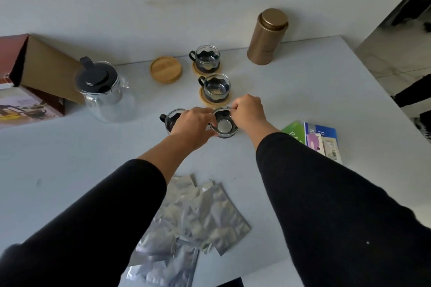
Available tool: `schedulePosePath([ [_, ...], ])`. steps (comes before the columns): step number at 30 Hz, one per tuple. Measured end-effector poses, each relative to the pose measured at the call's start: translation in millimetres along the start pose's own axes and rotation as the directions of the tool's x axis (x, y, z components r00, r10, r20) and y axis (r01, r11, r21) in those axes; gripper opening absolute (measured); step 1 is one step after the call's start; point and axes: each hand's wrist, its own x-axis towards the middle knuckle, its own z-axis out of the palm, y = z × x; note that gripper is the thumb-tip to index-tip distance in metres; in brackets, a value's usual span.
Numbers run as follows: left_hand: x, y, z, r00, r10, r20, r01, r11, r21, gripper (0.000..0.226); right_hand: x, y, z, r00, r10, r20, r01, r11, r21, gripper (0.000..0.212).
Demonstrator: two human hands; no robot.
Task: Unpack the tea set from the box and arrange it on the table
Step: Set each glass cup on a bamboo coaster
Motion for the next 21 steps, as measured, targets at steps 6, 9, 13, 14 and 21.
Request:
schedulePosePath([
  [6, 7, -9, 10, 1.000, 0.021, -0.015, -0.021, 1.000, 0.004, 0.030, 12, 2, 7, 0.998, 0.037, 0.046, -0.035, 0.998, -0.055, 0.020],
  [9, 8, -12, 6, 0.999, 0.048, -0.024, -0.049, 0.998, -0.035, 0.037, 17, -3, -9, 1.000, 0.000, 0.026, 0.002, 0.997, -0.072, 0.024],
  [13, 12, -25, -14, 0.988, 0.002, -0.154, -0.015, 0.996, -0.084, 0.038, 35, -26, -40, 0.984, -0.123, -0.127, 0.114, 0.991, -0.076, 0.027],
  [14, 16, -32, -19, 0.976, -0.048, -0.213, 0.025, 0.994, -0.110, 0.034, 41, -34, -45, 0.977, -0.162, -0.142, 0.153, 0.986, -0.071, 0.025],
  [21, 70, -88, -63, 0.750, -0.647, -0.138, 0.568, 0.736, -0.368, 0.040, 85, -94, -8, 0.924, -0.378, 0.056, 0.378, 0.926, 0.010, 0.025],
])
